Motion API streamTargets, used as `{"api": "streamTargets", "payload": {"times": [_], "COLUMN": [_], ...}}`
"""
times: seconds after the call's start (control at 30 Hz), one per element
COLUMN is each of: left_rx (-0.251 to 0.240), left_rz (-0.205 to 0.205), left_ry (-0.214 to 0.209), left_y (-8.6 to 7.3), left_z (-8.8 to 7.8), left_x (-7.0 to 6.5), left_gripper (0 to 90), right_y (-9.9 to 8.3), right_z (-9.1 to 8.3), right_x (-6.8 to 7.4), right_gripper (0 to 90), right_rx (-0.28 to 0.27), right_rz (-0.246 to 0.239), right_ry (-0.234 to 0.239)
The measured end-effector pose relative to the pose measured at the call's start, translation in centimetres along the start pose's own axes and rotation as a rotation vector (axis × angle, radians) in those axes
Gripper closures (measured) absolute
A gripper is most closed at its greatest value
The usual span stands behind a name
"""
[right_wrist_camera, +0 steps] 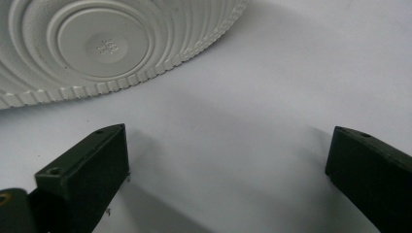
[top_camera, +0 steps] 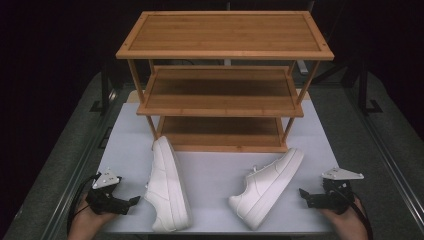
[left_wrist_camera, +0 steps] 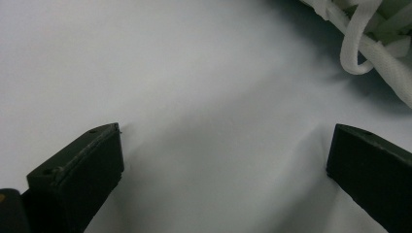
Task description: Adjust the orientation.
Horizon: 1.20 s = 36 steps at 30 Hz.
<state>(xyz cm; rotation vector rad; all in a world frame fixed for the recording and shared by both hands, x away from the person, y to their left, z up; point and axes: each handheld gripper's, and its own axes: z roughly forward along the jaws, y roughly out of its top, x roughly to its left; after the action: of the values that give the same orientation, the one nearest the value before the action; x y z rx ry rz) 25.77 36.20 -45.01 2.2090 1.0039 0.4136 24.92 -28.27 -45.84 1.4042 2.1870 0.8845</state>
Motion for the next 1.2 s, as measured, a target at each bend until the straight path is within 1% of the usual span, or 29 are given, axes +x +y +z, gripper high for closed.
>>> {"api": "streamTargets", "payload": {"times": [0.17,0.23,0.33,0.37,0.43,0.47,0.5,0.53,0.57,0.6,0.63,0.67,0.7,0.73,0.77,0.8,0.87,0.9,0.93,1.0,1.03,1.07,1.1,1.17,1.2], "left_rx": [-0.005,-0.014,-0.022,-0.03,-0.035,-0.046,-0.046,-0.069,-0.077,-0.082,-0.082,-0.091,-0.091,-0.102,-0.111,-0.117,-0.123,-0.123,-0.121,-0.124,-0.124,-0.133,-0.133,-0.15,-0.15], "left_rz": [-0.006,0.001,-0.004,0.005,0.004,0.005,0.005,0.004,0.006,0.015,0.015,0.028,0.028,0.034,0.033,0.037,0.033,0.033,0.042,0.049,0.049,0.054,0.054,0.055,0.055], "left_ry": [-0.004,-0.005,-0.006,-0.004,-0.009,-0.024,-0.024,-0.059,-0.071,-0.091,-0.091,-0.123,-0.123,-0.15,-0.171,-0.187,-0.22,-0.22,-0.253,-0.277,-0.277,-0.301,-0.301,-0.327,-0.327], "left_y": [-0.1,-0.2,-0.4,-0.6,-0.7,-0.8,-0.8,-0.9,-1.0,-1.0,-1.0,-0.8,-0.8,-0.6,-0.4,-0.3,0.0,0.0,0.1,0.2,0.2,0.3,0.3,0.6,0.6], "left_z": [-0.2,-0.5,-0.7,-1.0,-1.1,-1.4,-1.4,-1.8,-2.0,-2.1,-2.1,-2.4,-2.4,-2.5,-2.6,-2.6,-2.5,-2.5,-2.3,-2.0,-2.0,-1.8,-1.8,-1.5,-1.5], "left_x": [0.1,0.2,0.2,0.3,0.4,0.4,0.4,0.3,0.3,0.2,0.2,-0.1,-0.1,-0.4,-0.6,-0.7,-1.1,-1.1,-1.6,-2.0,-2.0,-2.4,-2.4,-2.7,-2.7], "left_gripper": [1.1,5.3,9.3,13.0,17.5,23.6,29.8,37.2,42.7,50.2,57.0,65.0,72.9,80.7,86.6,90.0,90.0,90.0,90.0,90.0,90.0,90.0,90.0,90.0,90.0], "right_y": [0.0,0.0,0.0,0.0,0.0,0.0,0.0,0.0,0.0,0.0,0.0,0.0,0.0,0.0,0.0,0.0,0.0,0.0,0.0,0.0,0.0,0.0,0.0,0.0,0.0], "right_z": [0.0,0.0,0.0,0.0,0.0,0.0,0.0,0.0,0.0,0.0,0.0,0.0,0.0,0.0,0.0,0.0,0.0,0.0,0.0,0.0,0.0,0.0,0.0,0.0,0.0], "right_x": [0.0,0.0,0.0,0.0,0.0,0.0,0.0,0.0,0.0,0.0,0.0,0.0,0.0,0.0,0.0,0.0,0.0,0.0,0.0,0.0,0.0,0.0,0.0,0.0,0.0], "right_gripper": [1.4,1.4,1.4,1.4,1.4,1.4,1.4,1.4,1.4,1.4,1.4,1.4,1.4,1.4,1.4,1.4,1.4,1.4,1.4,1.4,1.4,1.4,1.4,1.4,1.4], "right_rx": [0.0,-0.001,-0.001,-0.001,-0.001,-0.001,0.0,0.0,0.0,0.0,-0.001,0.0,-0.001,-0.001,-0.001,-0.001,-0.001,-0.001,-0.001,-0.001,-0.001,-0.001,-0.001,-0.001,-0.001], "right_rz": [0.0,0.0,0.0,0.0,0.0,0.0,0.0,0.001,0.0,0.001,0.001,0.001,0.001,0.001,0.001,0.001,0.001,0.001,0.001,0.001,0.001,0.001,0.001,0.001,0.001], "right_ry": [0.0,0.0,0.0,0.0,0.0,0.001,0.0,0.0,0.0,0.0,0.001,0.0,0.001,0.001,0.001,0.001,0.001,0.001,0.001,0.001,0.001,0.001,0.001,0.001,0.0]}}
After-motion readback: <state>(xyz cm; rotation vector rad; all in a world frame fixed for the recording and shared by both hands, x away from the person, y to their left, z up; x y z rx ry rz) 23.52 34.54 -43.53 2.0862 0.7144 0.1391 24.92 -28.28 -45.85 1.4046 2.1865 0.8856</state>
